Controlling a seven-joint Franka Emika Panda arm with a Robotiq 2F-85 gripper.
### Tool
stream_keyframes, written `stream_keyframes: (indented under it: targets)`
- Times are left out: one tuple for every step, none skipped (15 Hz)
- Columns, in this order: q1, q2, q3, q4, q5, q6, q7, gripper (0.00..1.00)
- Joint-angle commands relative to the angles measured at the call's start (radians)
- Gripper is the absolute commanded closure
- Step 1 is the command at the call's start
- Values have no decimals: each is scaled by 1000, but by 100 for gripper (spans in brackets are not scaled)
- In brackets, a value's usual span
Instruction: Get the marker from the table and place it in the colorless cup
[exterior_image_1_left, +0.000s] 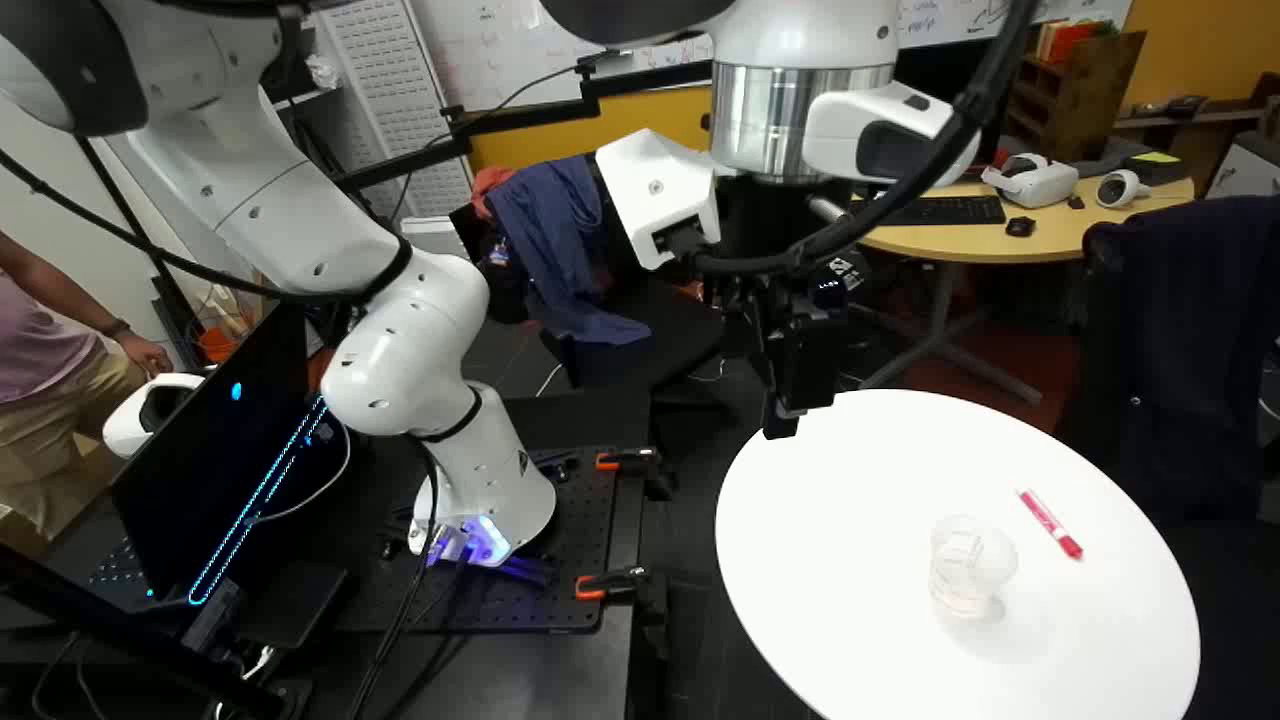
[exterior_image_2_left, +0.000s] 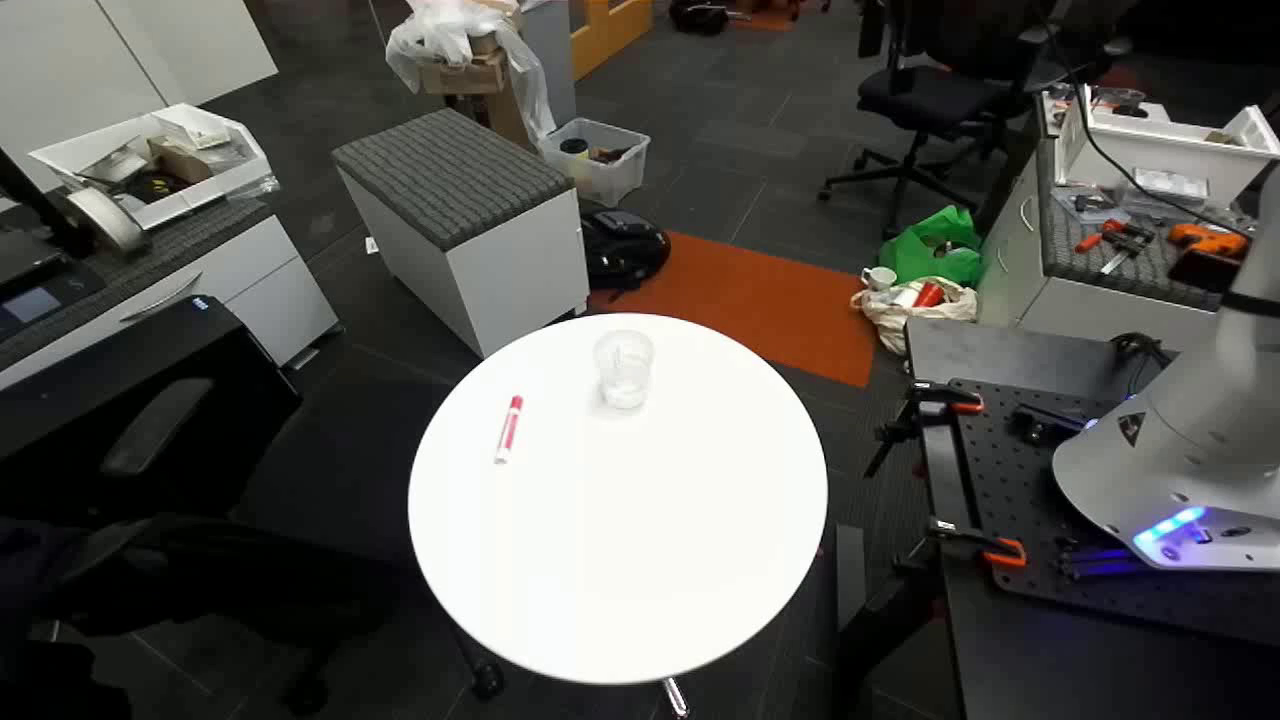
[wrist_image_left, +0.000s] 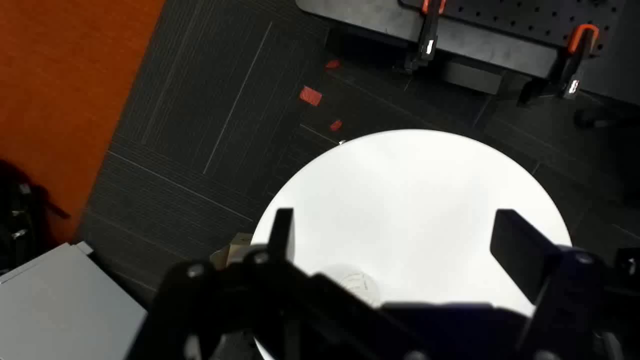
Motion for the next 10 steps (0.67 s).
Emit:
stream_keyframes:
  targets:
    - [-7, 1, 6, 2, 3, -2, -2, 0]
    - [-7, 1, 6, 2, 3, -2, -2, 0]
    - [-7, 1, 6, 2, 3, -2, -2, 0]
    - [-7, 1, 6, 2, 3, -2, -2, 0]
    - [-7, 1, 6, 2, 3, -2, -2, 0]
    - [-7, 1, 6, 2, 3, -2, -2, 0]
    - [-7, 1, 6, 2, 3, -2, -2, 0]
    - [-8, 3, 9, 1, 0, 8, 8, 0]
    - [-6, 5, 11, 2, 1, 19, 13, 0]
    - [-4, 6, 14, 2, 1, 31, 14, 0]
